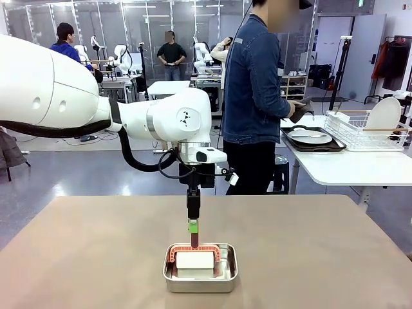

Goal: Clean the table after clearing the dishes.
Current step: When the right (or left) Handle tray is removed, use the right hand (or left hand) to clean the right (or left) side of the table with the Lint Roller.

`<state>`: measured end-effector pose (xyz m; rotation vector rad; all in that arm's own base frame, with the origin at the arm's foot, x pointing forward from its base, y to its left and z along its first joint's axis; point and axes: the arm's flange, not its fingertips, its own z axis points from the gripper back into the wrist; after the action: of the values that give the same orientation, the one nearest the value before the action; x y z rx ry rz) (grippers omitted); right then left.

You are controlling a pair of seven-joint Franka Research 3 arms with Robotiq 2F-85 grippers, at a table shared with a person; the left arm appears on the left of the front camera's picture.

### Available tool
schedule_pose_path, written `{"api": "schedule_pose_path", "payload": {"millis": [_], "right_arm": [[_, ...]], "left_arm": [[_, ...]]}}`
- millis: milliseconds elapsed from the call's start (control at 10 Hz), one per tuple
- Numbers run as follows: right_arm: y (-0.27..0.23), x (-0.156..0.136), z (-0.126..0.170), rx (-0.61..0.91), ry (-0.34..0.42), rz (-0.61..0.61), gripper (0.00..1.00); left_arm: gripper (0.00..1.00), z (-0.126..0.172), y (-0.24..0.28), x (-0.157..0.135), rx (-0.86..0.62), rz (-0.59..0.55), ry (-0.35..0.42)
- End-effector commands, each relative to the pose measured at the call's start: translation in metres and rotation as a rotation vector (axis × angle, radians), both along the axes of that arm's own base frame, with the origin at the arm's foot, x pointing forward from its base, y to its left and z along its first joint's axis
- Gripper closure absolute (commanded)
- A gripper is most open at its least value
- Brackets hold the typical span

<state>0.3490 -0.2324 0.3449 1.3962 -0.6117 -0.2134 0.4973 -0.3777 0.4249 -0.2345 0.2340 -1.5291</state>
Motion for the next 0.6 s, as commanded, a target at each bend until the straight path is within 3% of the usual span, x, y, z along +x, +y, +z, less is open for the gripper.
{"api": "schedule_pose_path", "payload": {"millis": [0, 500], "right_arm": [[0.0002, -0.0007, 0.0044, 0.001, 0.012, 0.001, 0.00], [0.0002, -0.0007, 0.0044, 0.001, 0.012, 0.001, 0.00]], "left_arm": [[1.00, -0.0013, 0.0072, -0.0103, -0.024, 0.020, -0.025], [1.00, 0.0013, 0.0095, -0.0120, -0.020, 0.025, -0.009]]}}
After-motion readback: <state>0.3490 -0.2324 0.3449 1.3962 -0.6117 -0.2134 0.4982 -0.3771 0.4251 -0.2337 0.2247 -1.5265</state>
